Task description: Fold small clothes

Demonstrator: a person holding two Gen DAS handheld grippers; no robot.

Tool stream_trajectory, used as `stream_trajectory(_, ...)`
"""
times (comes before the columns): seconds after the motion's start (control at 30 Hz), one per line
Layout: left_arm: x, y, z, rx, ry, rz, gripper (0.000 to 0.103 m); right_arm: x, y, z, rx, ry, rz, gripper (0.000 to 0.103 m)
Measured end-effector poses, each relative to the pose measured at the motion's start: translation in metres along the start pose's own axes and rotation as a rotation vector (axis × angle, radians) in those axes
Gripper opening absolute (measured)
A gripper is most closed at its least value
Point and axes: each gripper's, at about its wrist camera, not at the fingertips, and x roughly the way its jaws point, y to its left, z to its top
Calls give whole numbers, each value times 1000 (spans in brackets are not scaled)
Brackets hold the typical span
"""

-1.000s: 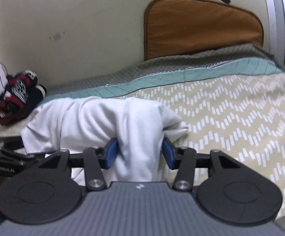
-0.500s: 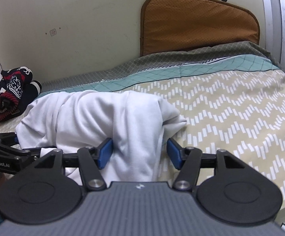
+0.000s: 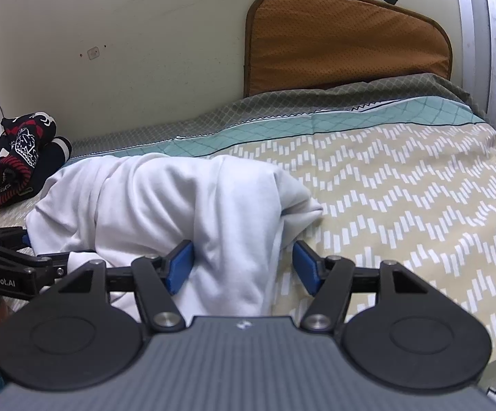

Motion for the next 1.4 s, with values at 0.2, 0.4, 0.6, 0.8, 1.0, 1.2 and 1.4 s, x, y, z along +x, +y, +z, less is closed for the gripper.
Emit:
stream_trajectory(0.2,-1,0,0,1,0,-1,103,0,0,0,4,7,-3,67)
stream_trajectory(0.4,-1,0,-1,1,0,-1,103,2,-1,1,2,8,-4,69)
stream_trajectory(0.6,-1,1,0,2,-2,2,103,3,-1,2,-7,7,-12,71)
stream_trajectory(0.8,0,1,1,2,-1,3,103,4,-1,1,-11,7,-15,73)
stream_trajectory(1.0,0,3,1,5,3,-10,103,6,-2,2,-16,10,-18,74)
stream_trajectory(1.2,1,2,2,1,3,-6,103,6,-2,2,-17,10,-19,75)
stream_trajectory(1.4,2,2,3,1,5,-6,103,7,-3,3,-21,12,-21,76)
